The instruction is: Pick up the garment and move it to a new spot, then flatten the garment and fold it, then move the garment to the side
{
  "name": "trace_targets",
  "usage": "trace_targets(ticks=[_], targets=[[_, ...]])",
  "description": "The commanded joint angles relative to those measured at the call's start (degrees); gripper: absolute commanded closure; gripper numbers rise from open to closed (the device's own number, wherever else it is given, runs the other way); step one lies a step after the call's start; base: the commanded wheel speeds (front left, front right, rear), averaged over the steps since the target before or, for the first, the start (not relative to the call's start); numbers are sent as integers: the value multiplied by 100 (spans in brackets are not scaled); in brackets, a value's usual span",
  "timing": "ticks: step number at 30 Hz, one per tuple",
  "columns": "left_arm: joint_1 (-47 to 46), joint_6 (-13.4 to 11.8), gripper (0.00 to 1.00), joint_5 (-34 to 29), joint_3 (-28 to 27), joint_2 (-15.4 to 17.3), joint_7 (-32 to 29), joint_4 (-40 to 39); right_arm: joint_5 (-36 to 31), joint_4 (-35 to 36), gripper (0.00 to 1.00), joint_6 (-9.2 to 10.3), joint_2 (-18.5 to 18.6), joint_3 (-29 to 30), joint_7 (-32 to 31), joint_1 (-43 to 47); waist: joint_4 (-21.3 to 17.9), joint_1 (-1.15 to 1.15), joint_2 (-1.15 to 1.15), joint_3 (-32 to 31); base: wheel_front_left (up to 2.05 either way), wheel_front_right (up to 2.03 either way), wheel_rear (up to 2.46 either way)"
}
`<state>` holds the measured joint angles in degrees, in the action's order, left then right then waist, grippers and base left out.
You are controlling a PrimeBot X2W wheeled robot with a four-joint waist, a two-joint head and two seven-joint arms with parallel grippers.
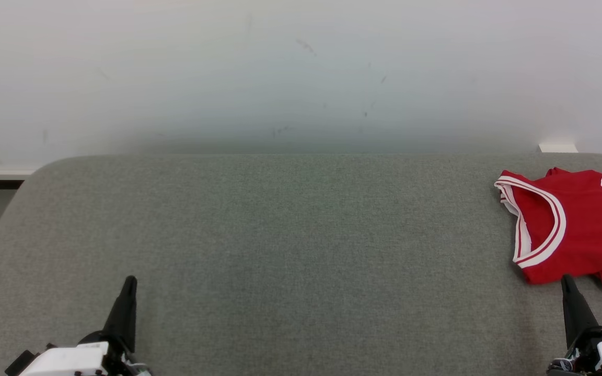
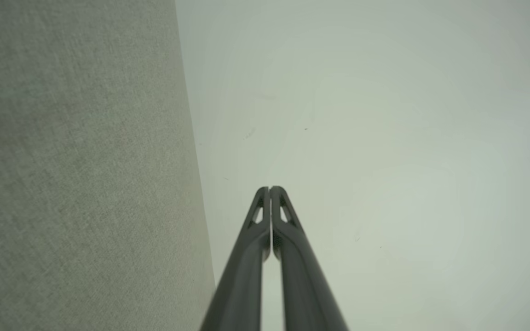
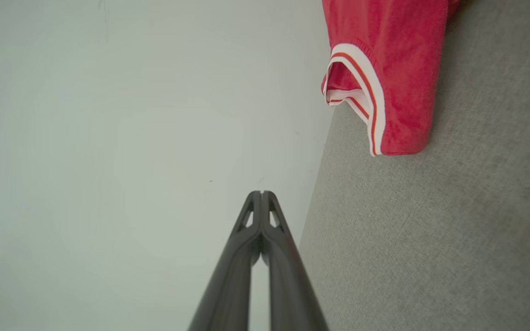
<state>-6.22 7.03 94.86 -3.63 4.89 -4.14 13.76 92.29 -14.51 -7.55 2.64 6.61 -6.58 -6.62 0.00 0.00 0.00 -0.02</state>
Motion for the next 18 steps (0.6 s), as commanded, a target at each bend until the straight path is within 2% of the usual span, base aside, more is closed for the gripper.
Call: trace_targets(ticks=[1,18], targets=[[-47,16,100,-9,-31,21,-38,2,5,-2,100,12,45,8,-27,-51,0,0,0,0,0,0,0],[-48,15,100,-27,-48,9,-37,3,5,-2,100,12,45,8,-27,-51,0,0,0,0,0,0,0]])
